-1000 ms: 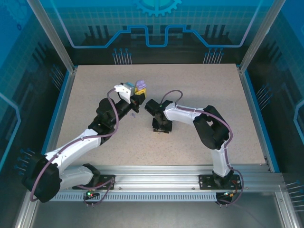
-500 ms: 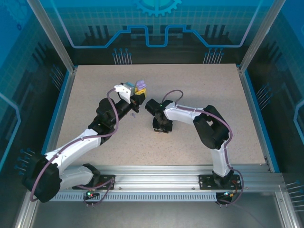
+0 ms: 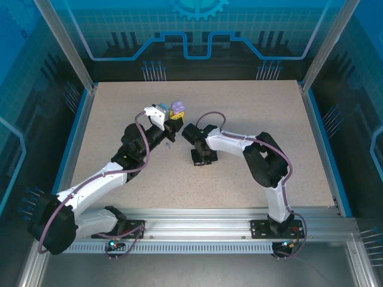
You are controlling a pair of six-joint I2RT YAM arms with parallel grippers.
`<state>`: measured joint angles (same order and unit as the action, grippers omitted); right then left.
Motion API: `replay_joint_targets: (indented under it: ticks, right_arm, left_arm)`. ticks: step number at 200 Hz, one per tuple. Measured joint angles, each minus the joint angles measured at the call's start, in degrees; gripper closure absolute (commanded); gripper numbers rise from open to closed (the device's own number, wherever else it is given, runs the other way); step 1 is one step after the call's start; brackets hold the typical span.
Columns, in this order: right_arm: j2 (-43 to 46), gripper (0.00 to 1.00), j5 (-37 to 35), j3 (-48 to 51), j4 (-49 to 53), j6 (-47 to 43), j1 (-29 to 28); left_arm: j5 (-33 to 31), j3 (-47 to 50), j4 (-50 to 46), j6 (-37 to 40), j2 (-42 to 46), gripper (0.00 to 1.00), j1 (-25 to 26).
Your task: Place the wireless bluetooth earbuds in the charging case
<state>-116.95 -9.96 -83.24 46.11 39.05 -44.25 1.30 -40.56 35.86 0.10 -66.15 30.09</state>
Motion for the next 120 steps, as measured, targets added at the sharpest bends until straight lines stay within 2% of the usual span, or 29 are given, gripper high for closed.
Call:
replay_joint_targets:
  ticks: [55,84,120]
  right_arm:
    - [5.07,0.93,-5.90,4.15,-0.70,-5.40,0.35]
    - [8.20,0.93,-6.71,4.39,-0.92,-6.58,1.18]
    - [6.69,0.92,-6.54,2.49,0.44,-11.06,1.16]
  left_arm:
    - [0.00,0.00,0.00,-0.02,0.00,1.00,0.00]
    - [0.02,0.00,-0.02,-0.02,0.00,1.00,0.00]
    - [0.04,0.00,-0.04,-0.13,0.00,1.00,0.00]
